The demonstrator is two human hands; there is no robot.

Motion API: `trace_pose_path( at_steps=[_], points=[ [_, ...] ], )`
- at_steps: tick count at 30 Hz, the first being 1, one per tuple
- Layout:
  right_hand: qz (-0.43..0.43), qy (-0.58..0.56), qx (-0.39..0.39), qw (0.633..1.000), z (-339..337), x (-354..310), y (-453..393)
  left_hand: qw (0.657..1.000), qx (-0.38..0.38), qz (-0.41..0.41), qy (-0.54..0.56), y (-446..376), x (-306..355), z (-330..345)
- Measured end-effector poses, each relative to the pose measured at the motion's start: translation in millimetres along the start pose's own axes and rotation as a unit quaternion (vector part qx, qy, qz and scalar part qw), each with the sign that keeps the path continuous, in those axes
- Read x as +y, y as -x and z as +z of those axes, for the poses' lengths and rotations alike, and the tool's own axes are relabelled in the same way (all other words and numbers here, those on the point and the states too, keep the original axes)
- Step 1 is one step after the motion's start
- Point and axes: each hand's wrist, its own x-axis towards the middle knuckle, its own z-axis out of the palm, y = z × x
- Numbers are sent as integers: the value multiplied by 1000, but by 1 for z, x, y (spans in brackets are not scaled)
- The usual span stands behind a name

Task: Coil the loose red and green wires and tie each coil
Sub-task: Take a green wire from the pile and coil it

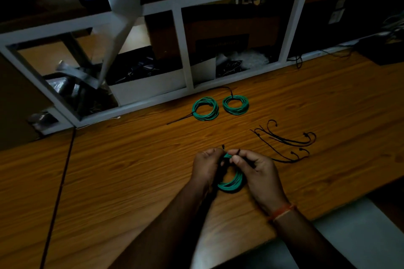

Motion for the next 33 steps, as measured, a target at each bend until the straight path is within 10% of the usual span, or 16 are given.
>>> trace_pose_path(
  at_steps=[10,17,33],
  points=[
    [-1,135,115,984,7,-3,-19,999,-27,7,-18,-2,-4,-1],
    [-87,398,117,906,7,4,-22,999,-37,16,-31,-5,-7,-3],
    [-108,446,89,884,5,6,-25,997,-46,56,-24,-7,-15,-2]
  ],
)
